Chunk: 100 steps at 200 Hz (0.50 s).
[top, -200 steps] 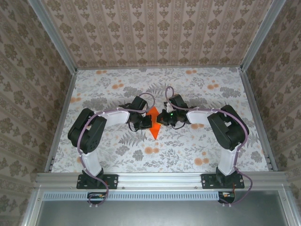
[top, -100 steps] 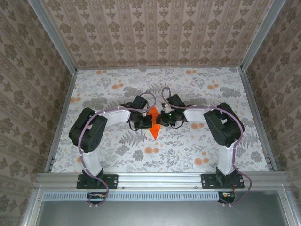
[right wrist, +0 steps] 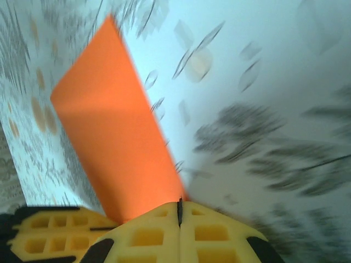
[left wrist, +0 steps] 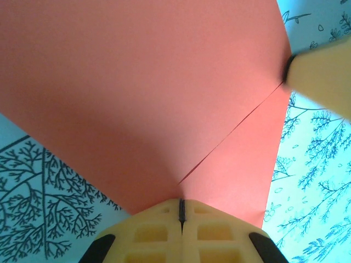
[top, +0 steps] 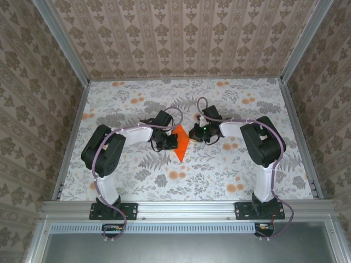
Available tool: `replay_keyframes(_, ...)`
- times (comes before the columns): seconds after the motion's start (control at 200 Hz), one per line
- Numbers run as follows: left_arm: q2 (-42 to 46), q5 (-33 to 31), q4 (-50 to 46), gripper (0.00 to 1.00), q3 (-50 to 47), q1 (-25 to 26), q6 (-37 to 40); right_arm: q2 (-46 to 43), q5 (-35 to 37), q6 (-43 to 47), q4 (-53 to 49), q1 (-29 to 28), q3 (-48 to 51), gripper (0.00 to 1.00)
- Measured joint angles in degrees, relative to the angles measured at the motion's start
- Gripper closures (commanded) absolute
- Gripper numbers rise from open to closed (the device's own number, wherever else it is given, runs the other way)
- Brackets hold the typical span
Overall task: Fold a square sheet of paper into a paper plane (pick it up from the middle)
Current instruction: Third fold the triangle at the center of the table.
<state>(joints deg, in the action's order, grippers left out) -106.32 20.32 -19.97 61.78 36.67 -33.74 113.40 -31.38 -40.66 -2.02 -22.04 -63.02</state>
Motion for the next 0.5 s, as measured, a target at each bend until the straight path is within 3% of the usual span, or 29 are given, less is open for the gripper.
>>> replay_keyframes(0.225, -0.11, 0.04, -0.07, 1.0, 0.13, 0.0, -0.02, -2.62, 1.44, 0.04, -0.81, 2.82, 0.24, 0.96)
replay_keyframes(0.5, -0.11, 0.04, -0.02, 1.0, 0.13, 0.0, -0.07, -11.26, 0.15, -1.16, 0.28, -4.68, 7.23, 0.98)
